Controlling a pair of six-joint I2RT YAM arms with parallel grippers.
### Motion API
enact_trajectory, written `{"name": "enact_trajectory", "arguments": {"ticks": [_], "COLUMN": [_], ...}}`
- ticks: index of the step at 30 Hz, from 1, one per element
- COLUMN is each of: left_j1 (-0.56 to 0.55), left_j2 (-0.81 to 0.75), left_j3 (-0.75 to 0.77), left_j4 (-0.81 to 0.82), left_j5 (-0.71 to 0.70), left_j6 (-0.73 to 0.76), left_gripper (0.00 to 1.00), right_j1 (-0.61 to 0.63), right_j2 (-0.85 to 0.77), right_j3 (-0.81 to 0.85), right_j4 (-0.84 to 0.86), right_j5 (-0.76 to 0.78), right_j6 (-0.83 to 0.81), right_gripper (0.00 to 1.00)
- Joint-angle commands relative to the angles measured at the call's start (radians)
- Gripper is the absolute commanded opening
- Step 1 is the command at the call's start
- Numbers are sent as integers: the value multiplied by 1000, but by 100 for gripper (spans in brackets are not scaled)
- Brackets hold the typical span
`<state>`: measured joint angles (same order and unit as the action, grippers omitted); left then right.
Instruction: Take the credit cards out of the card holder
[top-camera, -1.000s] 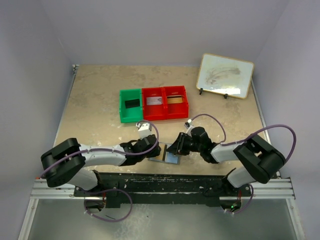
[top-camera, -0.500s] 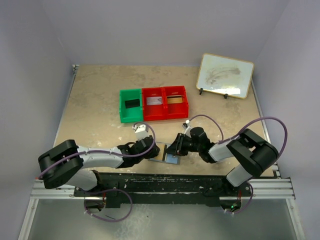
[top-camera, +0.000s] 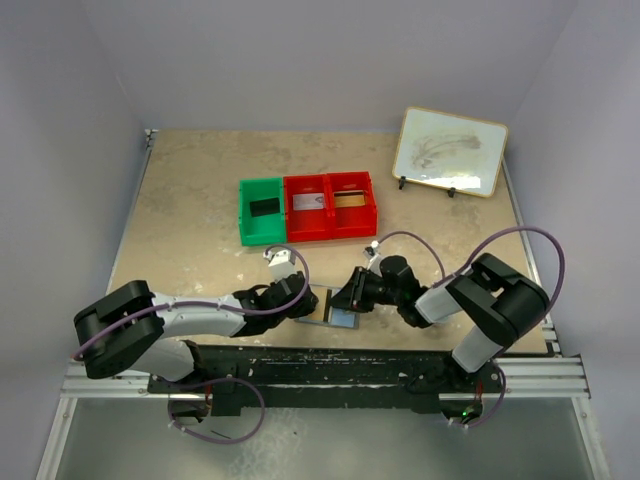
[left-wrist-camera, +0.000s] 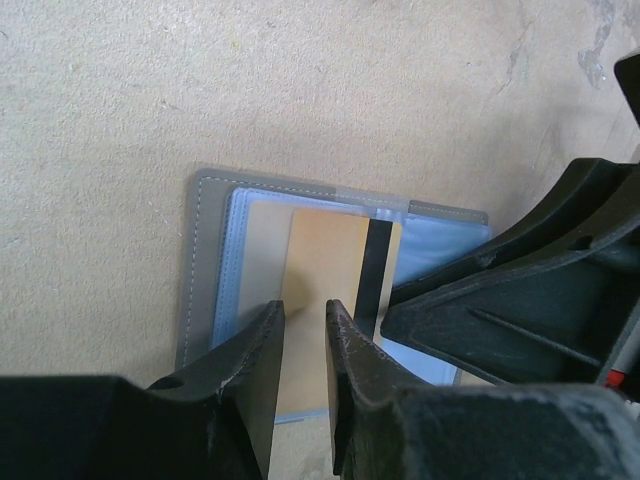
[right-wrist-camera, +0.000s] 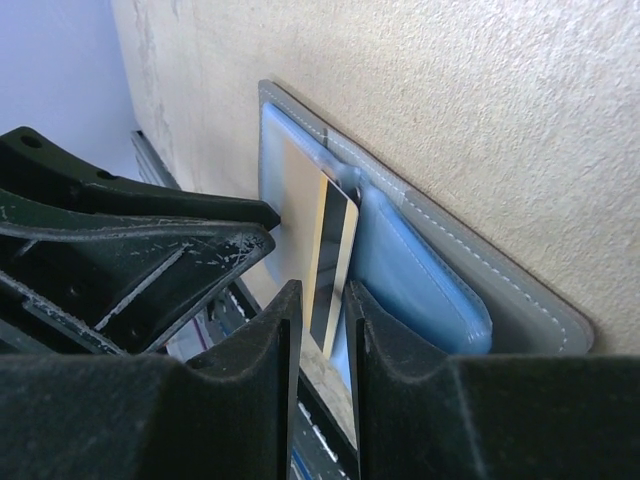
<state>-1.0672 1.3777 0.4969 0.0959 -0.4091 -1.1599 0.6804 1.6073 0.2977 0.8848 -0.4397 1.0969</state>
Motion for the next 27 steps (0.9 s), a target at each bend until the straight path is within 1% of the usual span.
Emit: {"name": "enact_trajectory", "arguments": {"ticks": [1,3,7,11,14,16,17,20,27], "left_j1": [1,1,1,2,1,1,1,1,1], "left_j2": [-11,-12,-11,-9,-11,-9,-8,-5,-3], "left_j3": [-8,-6,-15,1,1,-5,-6,-3,-1], "left_j4": [-56,-58,-42,-57,-68,-62,-58,-57,-64], "left_j5": [-5,-5,-7,-5,-8,-10,-10,-8,-8], "left_j6": [6,5,1,10,11,5,5,3,6], "left_gripper": [21,21,21,21,21,21,21,21,21], "right_j1": [6,5,7,6,6,6,6,6,7], "right_j2": [53,62,52,18,13,13,14,13,-44], "right_j3": [6,-6,-2,2,8,23,32,48,16], "right_j4": [99,125,86,39,32,18,-4,-48,-91], "right_j5": [-30,-26,-17,12,7,4,1,2,37], "right_j6": [29,38,20,-3,-13,-22,-26,-42,-41], "right_gripper": [26,26,25,20,12,2,0,1,0]}}
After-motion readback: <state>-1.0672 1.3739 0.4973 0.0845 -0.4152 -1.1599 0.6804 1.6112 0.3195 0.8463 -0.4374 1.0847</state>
